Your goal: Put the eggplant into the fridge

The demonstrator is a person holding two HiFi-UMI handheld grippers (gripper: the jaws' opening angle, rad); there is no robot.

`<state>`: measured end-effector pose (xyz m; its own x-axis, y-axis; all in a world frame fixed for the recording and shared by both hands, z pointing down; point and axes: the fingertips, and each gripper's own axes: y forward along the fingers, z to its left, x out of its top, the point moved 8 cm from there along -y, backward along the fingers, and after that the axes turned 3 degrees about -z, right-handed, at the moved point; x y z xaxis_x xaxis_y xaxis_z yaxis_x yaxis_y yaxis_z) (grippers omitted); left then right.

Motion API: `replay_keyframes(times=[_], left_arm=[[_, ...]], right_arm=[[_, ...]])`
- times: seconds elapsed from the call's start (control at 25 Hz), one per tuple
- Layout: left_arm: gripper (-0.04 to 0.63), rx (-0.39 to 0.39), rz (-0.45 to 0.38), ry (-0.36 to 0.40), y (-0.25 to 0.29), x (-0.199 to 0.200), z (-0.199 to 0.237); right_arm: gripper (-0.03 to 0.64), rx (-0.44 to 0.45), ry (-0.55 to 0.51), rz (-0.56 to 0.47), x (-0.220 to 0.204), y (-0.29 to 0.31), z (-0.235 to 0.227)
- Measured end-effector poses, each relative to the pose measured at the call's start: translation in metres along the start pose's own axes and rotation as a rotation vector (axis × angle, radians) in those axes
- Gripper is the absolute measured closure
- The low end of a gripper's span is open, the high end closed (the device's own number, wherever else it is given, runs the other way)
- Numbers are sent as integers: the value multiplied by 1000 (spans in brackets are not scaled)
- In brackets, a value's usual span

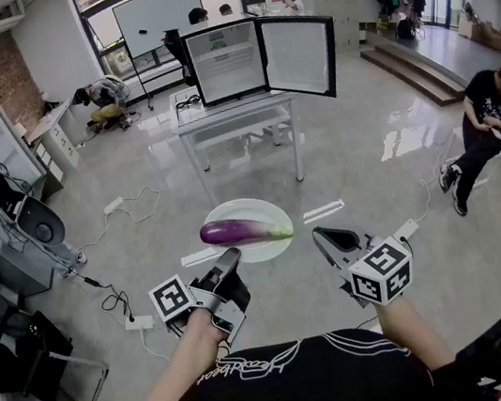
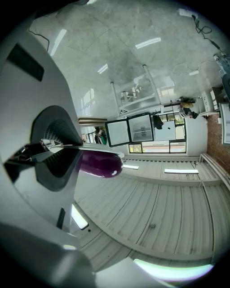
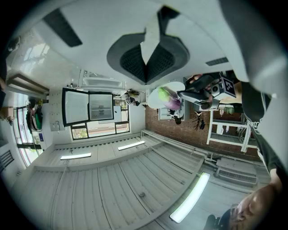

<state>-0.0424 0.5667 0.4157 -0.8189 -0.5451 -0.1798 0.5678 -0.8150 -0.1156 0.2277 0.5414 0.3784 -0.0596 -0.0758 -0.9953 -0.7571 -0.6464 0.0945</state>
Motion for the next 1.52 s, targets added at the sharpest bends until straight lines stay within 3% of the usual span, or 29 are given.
replay_keyframes(times=[0.72,1.52], left_arm=[[569,24,13,-2,-4,-6,11],[569,78,20,-29,2,-15,24]], right_arm=[[609,-28,-45,17,-10,-1,4],[609,-32,-11,12,-22,-6,-5]])
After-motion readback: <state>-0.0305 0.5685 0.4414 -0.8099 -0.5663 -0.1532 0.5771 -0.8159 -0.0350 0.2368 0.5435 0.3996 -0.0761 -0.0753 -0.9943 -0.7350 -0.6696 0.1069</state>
